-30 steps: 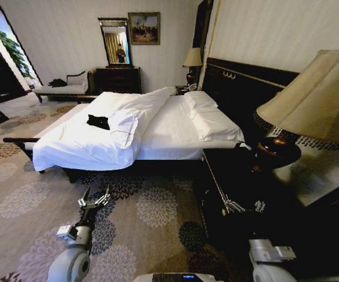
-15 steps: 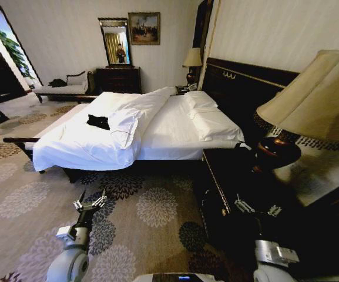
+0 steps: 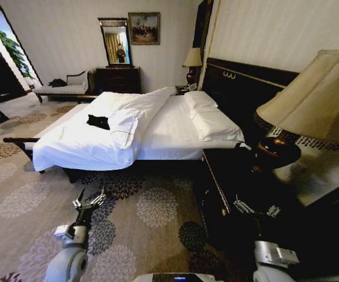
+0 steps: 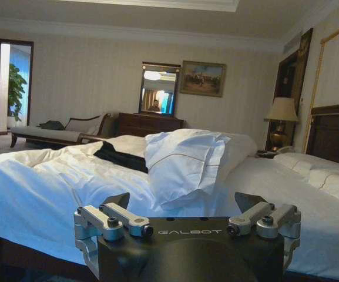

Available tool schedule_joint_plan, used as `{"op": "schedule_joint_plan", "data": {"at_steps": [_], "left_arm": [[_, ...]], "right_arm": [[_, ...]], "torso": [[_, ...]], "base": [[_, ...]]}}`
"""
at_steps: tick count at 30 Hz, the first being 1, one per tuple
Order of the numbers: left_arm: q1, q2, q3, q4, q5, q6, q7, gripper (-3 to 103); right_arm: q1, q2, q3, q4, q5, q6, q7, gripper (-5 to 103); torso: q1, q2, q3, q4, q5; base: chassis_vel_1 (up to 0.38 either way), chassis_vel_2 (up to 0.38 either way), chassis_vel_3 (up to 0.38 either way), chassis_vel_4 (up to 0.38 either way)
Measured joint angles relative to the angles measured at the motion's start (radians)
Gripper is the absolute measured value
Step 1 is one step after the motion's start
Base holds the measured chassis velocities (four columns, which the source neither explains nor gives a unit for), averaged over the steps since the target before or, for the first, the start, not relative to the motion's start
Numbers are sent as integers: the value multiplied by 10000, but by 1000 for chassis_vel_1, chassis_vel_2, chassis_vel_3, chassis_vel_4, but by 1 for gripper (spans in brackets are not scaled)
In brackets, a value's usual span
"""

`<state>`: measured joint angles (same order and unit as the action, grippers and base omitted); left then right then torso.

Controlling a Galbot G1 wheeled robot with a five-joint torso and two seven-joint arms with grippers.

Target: Fold the clothes on the bed.

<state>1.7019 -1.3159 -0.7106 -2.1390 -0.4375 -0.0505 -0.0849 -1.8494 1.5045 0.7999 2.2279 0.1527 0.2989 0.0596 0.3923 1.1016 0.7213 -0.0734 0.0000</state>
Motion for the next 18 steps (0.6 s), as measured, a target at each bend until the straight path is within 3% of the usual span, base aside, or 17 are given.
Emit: {"op": "schedule_joint_plan", "data": {"at_steps": [12, 18], "left_arm": [[270, -270, -6, -709, 76, 201, 78, 100], [354, -494, 62, -821, 180, 104, 80, 100]], "right_arm": [[253, -698, -61, 23, 576, -129, -122, 100], [-12, -729, -104, 214, 600, -104, -245, 100]], "torso": [[-1, 0, 0, 1, 2], [0, 0, 0, 0, 0]], "base": [[0, 0, 0, 0], [-49, 40, 54, -40]]}}
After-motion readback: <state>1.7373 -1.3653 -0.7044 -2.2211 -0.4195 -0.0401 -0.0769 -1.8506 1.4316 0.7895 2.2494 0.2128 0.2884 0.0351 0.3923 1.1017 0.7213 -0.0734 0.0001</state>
